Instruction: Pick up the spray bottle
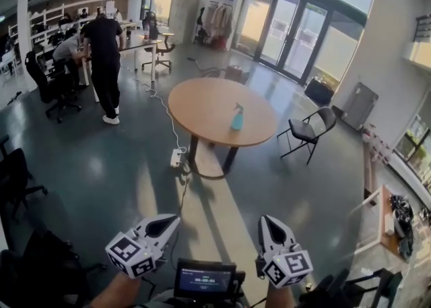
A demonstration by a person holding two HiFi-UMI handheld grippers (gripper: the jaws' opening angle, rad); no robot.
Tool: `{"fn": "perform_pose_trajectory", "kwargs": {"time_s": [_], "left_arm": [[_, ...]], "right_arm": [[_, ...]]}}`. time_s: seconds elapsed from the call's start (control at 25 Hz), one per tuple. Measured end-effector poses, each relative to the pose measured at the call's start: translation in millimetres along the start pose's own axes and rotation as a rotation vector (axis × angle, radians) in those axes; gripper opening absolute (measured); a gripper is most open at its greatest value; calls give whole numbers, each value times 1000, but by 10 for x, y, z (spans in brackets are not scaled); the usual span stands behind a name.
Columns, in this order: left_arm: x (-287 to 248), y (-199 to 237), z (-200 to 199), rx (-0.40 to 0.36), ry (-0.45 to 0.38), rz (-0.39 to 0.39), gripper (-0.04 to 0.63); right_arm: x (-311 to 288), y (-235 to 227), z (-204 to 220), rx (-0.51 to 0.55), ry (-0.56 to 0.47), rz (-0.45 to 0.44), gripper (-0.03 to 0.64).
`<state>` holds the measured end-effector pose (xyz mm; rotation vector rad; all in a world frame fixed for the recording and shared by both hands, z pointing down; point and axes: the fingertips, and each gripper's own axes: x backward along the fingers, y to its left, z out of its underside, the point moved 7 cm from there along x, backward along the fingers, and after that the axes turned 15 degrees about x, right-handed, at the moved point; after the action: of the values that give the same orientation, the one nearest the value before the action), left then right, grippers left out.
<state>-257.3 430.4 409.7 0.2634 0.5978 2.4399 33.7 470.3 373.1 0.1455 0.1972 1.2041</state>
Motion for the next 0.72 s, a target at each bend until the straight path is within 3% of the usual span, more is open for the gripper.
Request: {"fn": "perform_pose_trajectory", "kwargs": {"time_s": [0.28,0.72], "left_arm": [[-346,148,-86,-14,-2,-40,5],[-1319,297,-423,-75,-41,-95,5]], "right_arm": [[-352,-317,102,-25,-7,-4,3],[-910,-1317,204,-46,-58,-32,3]]}}
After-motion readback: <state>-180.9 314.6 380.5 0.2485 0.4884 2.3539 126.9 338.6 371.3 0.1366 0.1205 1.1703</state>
